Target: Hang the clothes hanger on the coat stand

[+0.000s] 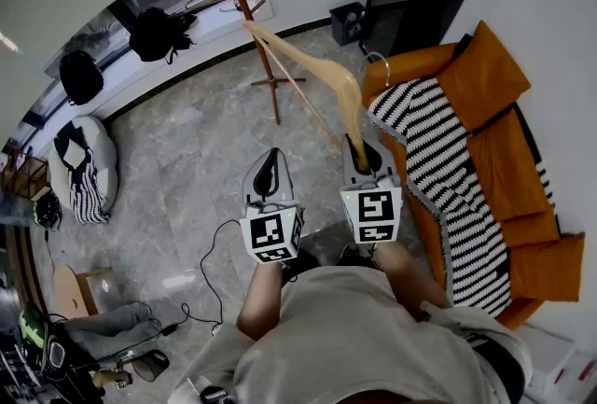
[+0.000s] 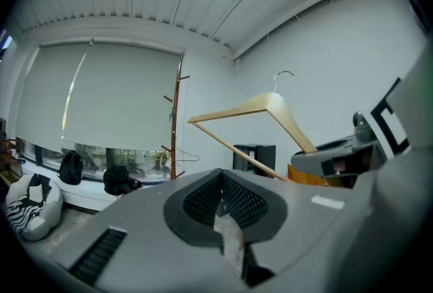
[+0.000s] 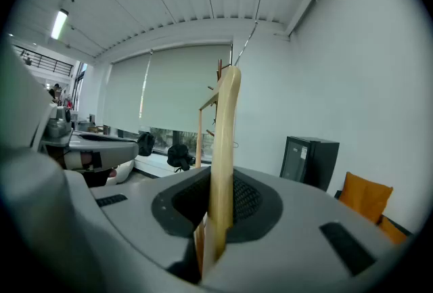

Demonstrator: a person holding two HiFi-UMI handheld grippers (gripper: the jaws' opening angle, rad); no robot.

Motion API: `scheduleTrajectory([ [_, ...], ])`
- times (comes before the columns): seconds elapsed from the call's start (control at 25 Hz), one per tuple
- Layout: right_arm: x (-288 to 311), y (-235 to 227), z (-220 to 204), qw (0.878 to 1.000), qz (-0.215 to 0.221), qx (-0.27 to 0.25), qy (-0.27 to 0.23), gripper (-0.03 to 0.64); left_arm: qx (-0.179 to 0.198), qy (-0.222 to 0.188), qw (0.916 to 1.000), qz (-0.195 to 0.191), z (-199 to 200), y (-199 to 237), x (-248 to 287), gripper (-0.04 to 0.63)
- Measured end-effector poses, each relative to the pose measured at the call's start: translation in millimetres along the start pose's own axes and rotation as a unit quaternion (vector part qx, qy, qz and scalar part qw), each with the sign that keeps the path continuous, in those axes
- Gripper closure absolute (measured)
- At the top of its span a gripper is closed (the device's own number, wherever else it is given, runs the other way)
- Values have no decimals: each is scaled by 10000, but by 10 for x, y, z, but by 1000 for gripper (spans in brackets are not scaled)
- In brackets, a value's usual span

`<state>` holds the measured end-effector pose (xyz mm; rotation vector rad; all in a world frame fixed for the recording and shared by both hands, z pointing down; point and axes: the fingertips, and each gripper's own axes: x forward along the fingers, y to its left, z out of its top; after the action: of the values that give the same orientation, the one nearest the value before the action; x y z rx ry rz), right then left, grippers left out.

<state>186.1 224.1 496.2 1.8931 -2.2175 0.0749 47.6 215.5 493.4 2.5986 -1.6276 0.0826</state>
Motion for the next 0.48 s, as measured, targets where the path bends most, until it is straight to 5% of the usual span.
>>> scheduleTrajectory([
  [0.48, 221, 175, 60, 9998, 135, -81, -139, 583, -84, 86, 9999, -19, -113, 211, 89, 584],
])
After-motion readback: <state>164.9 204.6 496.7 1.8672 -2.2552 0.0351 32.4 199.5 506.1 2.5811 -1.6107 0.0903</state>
